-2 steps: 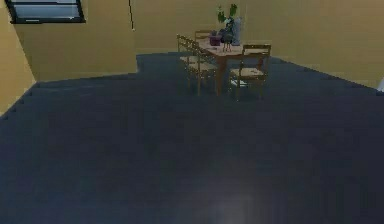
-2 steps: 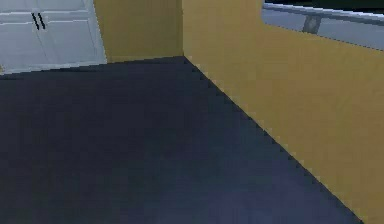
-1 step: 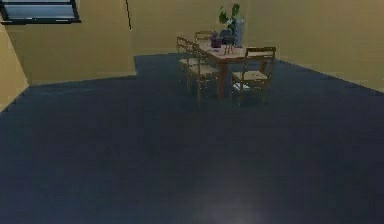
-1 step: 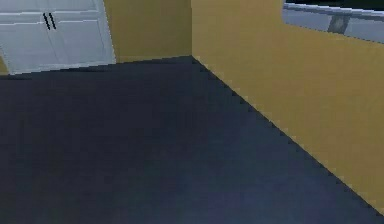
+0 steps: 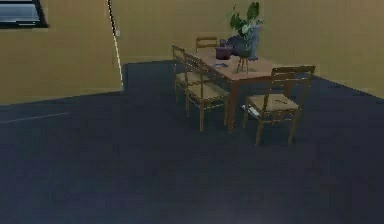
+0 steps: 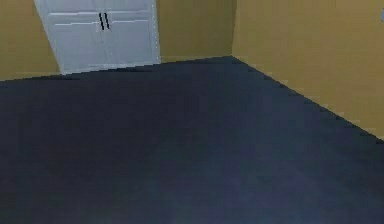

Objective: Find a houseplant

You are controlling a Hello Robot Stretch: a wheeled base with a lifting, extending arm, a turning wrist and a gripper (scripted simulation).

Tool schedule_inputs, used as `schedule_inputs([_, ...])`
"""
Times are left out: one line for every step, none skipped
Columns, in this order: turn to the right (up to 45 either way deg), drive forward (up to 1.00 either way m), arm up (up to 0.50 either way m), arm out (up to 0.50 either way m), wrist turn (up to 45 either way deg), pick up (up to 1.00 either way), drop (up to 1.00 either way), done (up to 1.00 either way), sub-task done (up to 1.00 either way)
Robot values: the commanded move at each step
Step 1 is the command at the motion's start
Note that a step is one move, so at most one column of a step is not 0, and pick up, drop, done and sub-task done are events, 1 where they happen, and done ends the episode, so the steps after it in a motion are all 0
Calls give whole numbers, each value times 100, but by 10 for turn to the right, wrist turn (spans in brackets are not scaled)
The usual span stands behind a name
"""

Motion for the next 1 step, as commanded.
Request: schedule_inputs([30, 0, 0, 0, 0, 0, 0, 0, 0])
